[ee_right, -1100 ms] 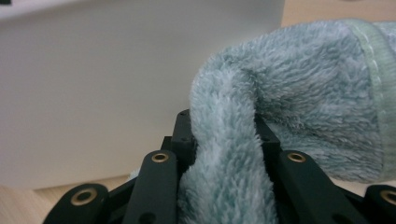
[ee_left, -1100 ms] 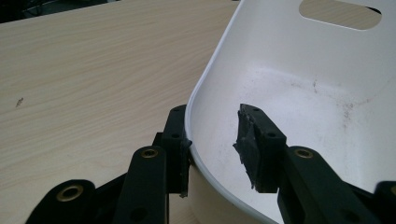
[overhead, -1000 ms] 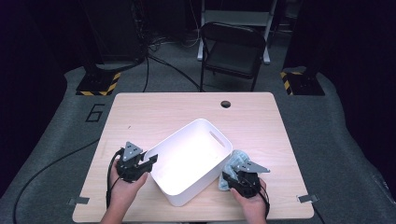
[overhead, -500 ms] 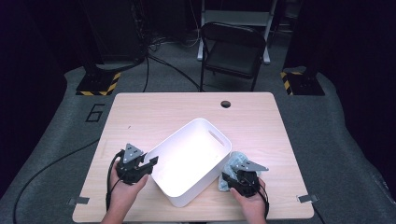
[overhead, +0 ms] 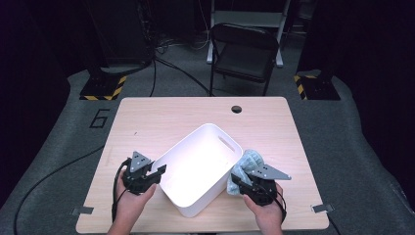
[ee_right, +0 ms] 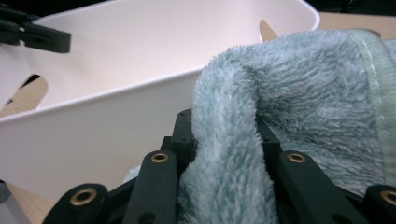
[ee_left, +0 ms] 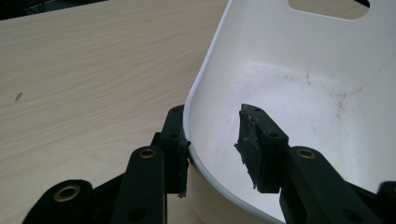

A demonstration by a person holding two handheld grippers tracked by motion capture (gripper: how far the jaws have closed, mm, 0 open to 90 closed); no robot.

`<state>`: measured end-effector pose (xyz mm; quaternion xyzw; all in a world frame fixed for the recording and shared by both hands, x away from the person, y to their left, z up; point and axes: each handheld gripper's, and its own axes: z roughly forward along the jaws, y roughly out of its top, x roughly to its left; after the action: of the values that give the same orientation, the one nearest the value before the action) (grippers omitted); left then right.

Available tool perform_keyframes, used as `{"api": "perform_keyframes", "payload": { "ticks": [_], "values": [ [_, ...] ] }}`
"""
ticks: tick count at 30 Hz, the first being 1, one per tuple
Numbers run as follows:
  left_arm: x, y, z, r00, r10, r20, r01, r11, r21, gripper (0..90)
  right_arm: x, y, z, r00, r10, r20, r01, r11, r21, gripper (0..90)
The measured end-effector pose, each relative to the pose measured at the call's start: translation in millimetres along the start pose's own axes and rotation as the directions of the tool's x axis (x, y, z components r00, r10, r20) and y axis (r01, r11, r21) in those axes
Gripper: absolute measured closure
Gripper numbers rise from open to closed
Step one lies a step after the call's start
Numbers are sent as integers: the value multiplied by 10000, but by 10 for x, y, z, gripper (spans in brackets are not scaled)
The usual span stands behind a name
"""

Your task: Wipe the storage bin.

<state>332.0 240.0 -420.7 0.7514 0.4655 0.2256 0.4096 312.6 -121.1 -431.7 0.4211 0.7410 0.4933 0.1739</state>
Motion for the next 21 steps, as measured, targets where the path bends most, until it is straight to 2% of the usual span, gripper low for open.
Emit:
{"api": "perform_keyframes", "payload": {
  "ticks": [12, 18, 21],
  "values": [
    [-34, 12, -8, 9999, 148, 70, -149, 9998, 129, 643, -31, -63, 65, 9999, -153, 28, 153, 9999, 13, 699],
    [-47, 9, -1, 9999, 139, -10, -139, 9999, 49, 645, -58, -178, 182, 9999, -106, 36, 104, 9985, 543, 699],
    [-48, 10, -2, 9999, 135, -1, -135, 9999, 51, 644, -96, -261, 272, 9999, 147, -61, -140, 9953, 962, 700]
  ]
}}
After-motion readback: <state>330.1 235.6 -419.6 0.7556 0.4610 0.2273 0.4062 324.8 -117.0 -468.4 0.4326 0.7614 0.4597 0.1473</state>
